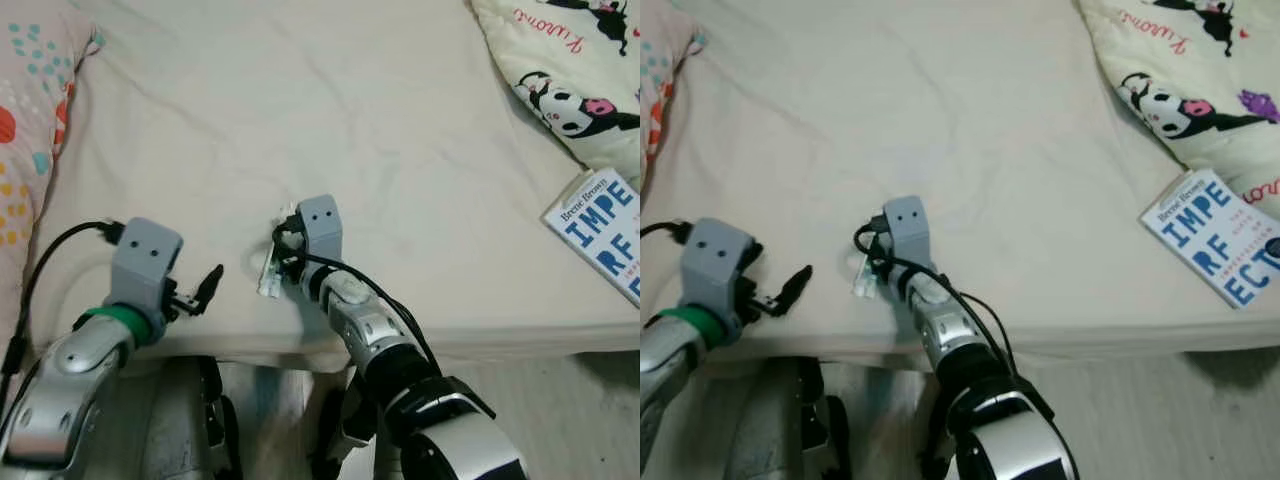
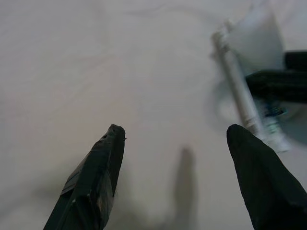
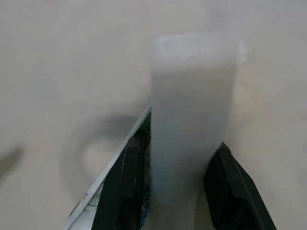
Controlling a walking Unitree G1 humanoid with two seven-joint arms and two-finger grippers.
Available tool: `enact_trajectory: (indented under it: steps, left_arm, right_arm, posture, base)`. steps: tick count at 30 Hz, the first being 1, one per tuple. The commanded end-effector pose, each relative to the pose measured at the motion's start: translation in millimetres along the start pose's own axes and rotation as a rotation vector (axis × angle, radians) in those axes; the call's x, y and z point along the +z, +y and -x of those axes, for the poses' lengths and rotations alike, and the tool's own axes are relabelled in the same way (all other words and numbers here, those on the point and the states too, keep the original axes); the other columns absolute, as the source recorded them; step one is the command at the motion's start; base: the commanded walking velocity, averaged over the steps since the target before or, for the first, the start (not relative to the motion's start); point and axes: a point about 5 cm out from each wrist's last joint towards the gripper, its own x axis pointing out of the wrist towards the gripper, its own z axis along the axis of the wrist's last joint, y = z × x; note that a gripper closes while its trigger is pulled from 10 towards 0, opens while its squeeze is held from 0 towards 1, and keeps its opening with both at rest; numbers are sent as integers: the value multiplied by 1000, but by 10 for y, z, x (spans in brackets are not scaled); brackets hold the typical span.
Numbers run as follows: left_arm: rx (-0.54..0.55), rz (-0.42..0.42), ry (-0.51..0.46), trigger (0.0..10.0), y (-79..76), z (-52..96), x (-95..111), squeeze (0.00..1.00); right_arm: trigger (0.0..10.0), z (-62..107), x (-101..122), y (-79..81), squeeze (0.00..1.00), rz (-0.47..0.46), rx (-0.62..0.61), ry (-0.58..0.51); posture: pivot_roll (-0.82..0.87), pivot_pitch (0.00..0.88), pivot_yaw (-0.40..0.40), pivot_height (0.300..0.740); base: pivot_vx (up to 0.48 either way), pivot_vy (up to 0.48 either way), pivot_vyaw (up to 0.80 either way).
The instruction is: Clean up the room
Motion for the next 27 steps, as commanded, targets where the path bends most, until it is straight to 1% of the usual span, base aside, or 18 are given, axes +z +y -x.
enact_trajectory:
  steps: [1,3,5,6,7,8,9,10,12,15,17,19,21,22,23,24,25,27]
  left_arm:
    - [-11,4,17,10000,-43,-17,-62,0]
    - [-9,3,3,10000,-48,-43,-28,0]
    - [-9,3,3,10000,-48,-43,-28,0]
    - [-4,1,-1,10000,-36,-44,-27,0]
    - [-4,1,-1,10000,-36,-44,-27,0]
    - [13,-4,-5,10000,2,-26,-33,0]
    - [24,-8,-7,10000,26,-13,-39,0]
    - [24,-8,-7,10000,26,-13,-39,0]
    - [49,-16,-7,10000,79,19,-49,0]
    - [54,-19,-10,10000,94,18,-56,0]
    - [69,-21,-13,10000,124,37,-59,0]
    - [85,-21,-16,10000,147,48,-59,0]
    - [85,-21,-16,10000,147,48,-59,0]
    - [91,-20,-18,10000,153,45,-59,0]
    - [91,-20,-18,10000,153,45,-59,0]
    - [103,-21,-28,10000,168,33,-50,0]
    - [107,-22,-32,10000,174,27,-46,0]
    - [116,-24,-38,10000,191,23,-38,0]
  right_arm:
    - [10000,65,-489,397,0,-113,104,152]
    - [10000,85,-610,500,0,-56,131,205]
    - [10000,85,-610,500,0,-56,131,205]
    - [9882,102,-691,538,0,-7,137,235]
    - [9882,102,-691,538,0,-7,137,235]
    - [4000,144,-854,573,0,94,135,289]
    - [0,166,-921,554,0,126,122,310]
    - [0,166,-921,554,0,126,122,310]
    - [0,192,-984,467,0,133,86,327]
    - [0,196,-985,444,0,128,81,331]
    - [0,184,-922,404,0,74,91,304]
    - [0,173,-844,401,0,40,131,263]
    - [0,173,-844,401,0,40,131,263]
    - [0,173,-805,429,0,28,174,238]
    - [0,173,-805,429,0,28,174,238]
    - [0,201,-760,464,0,27,256,194]
    - [0,217,-753,466,0,33,279,182]
    - [0,242,-753,437,0,42,285,167]
  posture:
    - [120,422,-19,585]
    - [122,422,-17,585]
    - [122,422,-17,585]
    - [128,421,-16,585]
    - [128,421,-16,585]
    - [134,420,-16,585]
    - [143,416,-20,585]
    - [143,416,-20,585]
    - [146,413,-24,585]
    - [146,413,-24,585]
    - [145,406,-29,585]
    - [143,397,-32,585]
    - [143,397,-32,585]
    - [143,385,-34,585]
    - [143,385,-34,585]
    - [144,363,-36,585]
    - [144,363,-36,585]
    - [149,350,-37,585]
  base:
    - [0,0,0]
    - [0,0,0]
    - [0,0,0]
    - [0,0,0]
    - [0,0,0]
    - [0,0,0]
    - [0,0,0]
    - [0,0,0]
    - [0,0,0]
    - [0,0,0]
    - [0,0,0]
    - [0,0,0]
    - [0,0,0]
    - [0,0,0]
    - [0,0,0]
    - [0,0,0]
    - [0,0,0]
    - [0,0,0]
